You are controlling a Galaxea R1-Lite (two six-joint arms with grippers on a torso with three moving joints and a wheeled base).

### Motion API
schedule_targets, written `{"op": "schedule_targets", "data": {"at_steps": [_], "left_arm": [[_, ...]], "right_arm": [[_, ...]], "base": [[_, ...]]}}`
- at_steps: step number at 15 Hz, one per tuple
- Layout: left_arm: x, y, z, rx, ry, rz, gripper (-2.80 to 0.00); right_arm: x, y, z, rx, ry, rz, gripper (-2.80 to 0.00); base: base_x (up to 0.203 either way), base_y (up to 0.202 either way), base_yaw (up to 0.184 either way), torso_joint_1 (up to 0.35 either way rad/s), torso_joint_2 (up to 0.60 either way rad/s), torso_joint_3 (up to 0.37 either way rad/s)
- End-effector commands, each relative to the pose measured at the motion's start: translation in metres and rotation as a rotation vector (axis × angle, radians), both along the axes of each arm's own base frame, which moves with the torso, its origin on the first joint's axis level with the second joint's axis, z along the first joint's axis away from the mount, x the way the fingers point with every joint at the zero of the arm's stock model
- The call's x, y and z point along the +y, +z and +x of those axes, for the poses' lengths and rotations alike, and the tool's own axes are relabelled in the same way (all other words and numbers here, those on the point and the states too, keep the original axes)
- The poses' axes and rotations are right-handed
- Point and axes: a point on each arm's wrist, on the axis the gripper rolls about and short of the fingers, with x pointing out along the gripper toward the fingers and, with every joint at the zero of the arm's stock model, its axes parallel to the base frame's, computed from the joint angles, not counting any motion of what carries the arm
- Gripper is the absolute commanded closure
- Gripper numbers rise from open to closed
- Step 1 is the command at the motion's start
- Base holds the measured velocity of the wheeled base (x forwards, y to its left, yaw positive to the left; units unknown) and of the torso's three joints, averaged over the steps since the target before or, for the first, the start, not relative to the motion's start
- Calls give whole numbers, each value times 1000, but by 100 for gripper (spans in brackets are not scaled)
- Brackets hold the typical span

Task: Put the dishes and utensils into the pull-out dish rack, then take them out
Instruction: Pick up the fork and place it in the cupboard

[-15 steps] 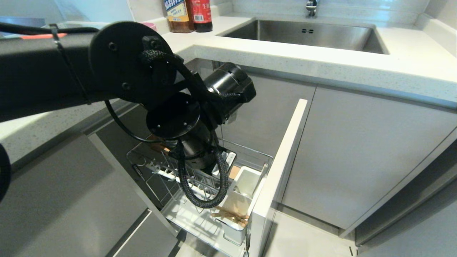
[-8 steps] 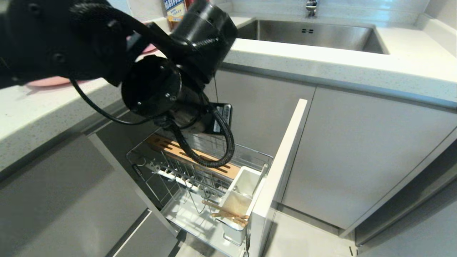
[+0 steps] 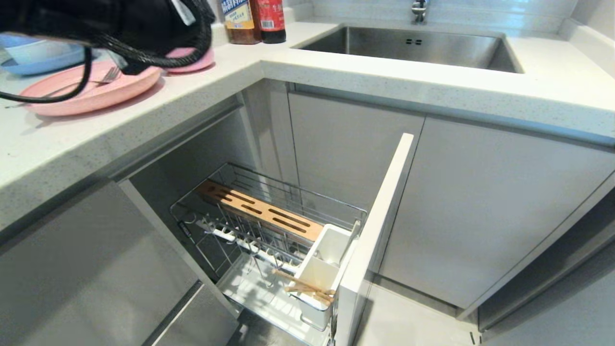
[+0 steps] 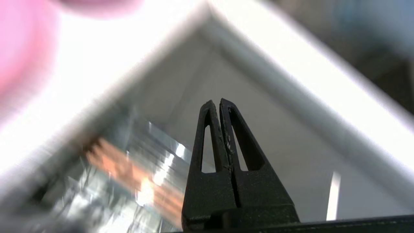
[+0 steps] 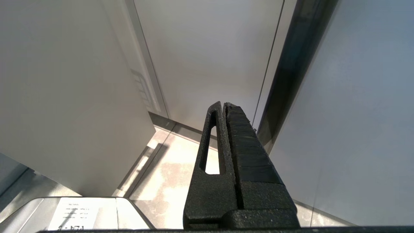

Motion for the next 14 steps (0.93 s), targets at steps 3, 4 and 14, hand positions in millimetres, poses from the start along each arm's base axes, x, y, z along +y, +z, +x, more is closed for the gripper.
{"op": "schedule_targets", "data": {"at_steps": [3, 4, 14], "left_arm": [[82, 46, -40, -227, 137, -153, 0], [97, 51, -51, -261, 151, -162, 0], [175, 20, -89, 11, 212, 226, 0]], "right_arm": [[0, 0, 0, 2, 1, 0, 0], [0, 0, 0, 2, 1, 0, 0], [0, 0, 0, 2, 0, 0, 0]], "base": [[0, 0, 0, 0, 0, 0], [0, 0, 0, 0, 0, 0], [0, 0, 0, 0, 0, 0]]}}
